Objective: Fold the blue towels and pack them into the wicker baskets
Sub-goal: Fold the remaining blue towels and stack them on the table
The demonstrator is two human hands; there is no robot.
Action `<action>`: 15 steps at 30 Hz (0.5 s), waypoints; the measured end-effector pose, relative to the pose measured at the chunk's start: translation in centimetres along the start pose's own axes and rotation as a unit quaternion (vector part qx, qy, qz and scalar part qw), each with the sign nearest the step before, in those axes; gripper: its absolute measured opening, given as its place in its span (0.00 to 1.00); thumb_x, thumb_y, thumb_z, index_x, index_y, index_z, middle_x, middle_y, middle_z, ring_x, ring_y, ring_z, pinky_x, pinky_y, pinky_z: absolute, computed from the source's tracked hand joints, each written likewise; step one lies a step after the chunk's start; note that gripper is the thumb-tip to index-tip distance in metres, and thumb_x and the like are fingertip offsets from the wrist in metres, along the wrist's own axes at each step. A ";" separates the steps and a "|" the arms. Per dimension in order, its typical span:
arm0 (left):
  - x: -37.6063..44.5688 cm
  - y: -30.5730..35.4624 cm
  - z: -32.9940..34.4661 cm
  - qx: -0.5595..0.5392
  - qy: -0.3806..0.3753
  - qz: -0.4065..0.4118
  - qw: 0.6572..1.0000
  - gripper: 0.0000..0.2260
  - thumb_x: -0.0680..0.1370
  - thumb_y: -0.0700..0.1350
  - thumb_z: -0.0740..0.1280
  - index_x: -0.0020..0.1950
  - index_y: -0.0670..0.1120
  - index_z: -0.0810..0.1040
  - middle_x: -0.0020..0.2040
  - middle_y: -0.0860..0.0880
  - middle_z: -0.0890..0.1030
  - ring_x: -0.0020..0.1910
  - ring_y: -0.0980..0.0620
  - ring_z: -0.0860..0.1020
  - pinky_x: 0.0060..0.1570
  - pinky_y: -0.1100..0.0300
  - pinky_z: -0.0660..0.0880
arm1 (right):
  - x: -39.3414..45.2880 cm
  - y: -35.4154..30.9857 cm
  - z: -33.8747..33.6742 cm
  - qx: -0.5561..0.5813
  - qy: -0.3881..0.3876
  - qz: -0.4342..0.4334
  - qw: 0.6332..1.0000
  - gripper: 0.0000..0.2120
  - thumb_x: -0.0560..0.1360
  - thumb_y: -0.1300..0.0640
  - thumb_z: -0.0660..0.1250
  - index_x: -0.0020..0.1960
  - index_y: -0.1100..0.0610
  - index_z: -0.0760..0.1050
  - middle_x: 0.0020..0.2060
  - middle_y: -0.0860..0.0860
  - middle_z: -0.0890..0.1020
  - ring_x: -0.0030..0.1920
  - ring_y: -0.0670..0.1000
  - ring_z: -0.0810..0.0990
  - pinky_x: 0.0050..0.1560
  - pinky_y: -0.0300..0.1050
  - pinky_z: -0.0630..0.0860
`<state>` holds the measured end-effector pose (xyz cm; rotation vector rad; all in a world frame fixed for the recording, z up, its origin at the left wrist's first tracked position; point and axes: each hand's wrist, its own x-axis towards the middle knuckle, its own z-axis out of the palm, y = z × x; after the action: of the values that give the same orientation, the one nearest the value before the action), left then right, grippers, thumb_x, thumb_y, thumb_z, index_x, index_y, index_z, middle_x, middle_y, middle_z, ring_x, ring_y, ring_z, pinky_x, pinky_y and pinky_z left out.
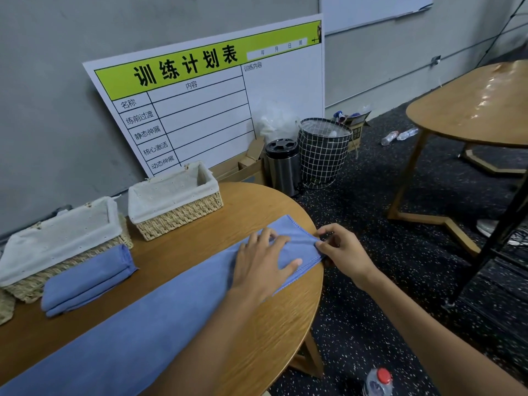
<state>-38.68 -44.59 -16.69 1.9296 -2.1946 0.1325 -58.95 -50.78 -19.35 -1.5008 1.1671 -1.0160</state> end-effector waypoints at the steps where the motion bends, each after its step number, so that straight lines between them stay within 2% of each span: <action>1: -0.2 0.0 -0.1 -0.008 0.009 -0.007 1.000 0.24 0.78 0.69 0.59 0.68 0.57 0.71 0.63 0.54 0.68 0.61 0.52 0.70 0.57 0.53 0.73 | 0.0 0.0 0.1 -0.002 0.003 -0.001 1.000 0.06 0.78 0.62 0.69 0.53 0.54 0.77 0.36 0.54 0.80 0.31 0.48 0.78 0.33 0.43 0.76; 4: -1.0 -0.1 -0.4 -0.053 0.033 0.004 0.998 0.19 0.78 0.66 0.63 0.60 0.55 0.74 0.55 0.55 0.67 0.54 0.54 0.72 0.50 0.56 0.74 | -0.1 0.2 0.2 -0.009 0.012 -0.004 1.000 0.06 0.78 0.62 0.69 0.51 0.52 0.77 0.35 0.54 0.80 0.31 0.47 0.78 0.34 0.43 0.77; 7: -1.9 -0.7 -0.4 -0.071 0.078 0.060 0.993 0.11 0.78 0.60 0.67 0.52 0.54 0.78 0.50 0.55 0.70 0.48 0.54 0.73 0.48 0.54 0.73 | -0.1 0.2 0.2 -0.012 0.021 -0.006 1.000 0.05 0.78 0.62 0.69 0.51 0.53 0.77 0.34 0.53 0.80 0.30 0.47 0.78 0.33 0.42 0.76; 11: -3.3 -1.5 -0.5 -0.097 0.026 0.061 0.993 0.12 0.80 0.60 0.65 0.54 0.53 0.79 0.49 0.58 0.75 0.49 0.56 0.75 0.48 0.56 0.74 | -0.1 0.0 0.4 -0.011 0.031 -0.004 0.999 0.05 0.78 0.62 0.69 0.52 0.54 0.77 0.34 0.53 0.79 0.29 0.47 0.77 0.32 0.43 0.75; 15: -3.5 -1.7 -0.8 -0.123 0.043 0.094 0.987 0.11 0.81 0.57 0.64 0.49 0.51 0.81 0.44 0.56 0.79 0.43 0.56 0.77 0.41 0.53 0.76 | -0.1 0.3 0.7 -0.013 0.043 -0.004 0.999 0.05 0.77 0.61 0.69 0.51 0.53 0.78 0.36 0.52 0.80 0.33 0.47 0.78 0.34 0.45 0.77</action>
<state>-36.52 -41.26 -16.82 1.5581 -2.2157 -0.0249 -58.30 -50.60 -19.80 -1.4965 1.2401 -1.0840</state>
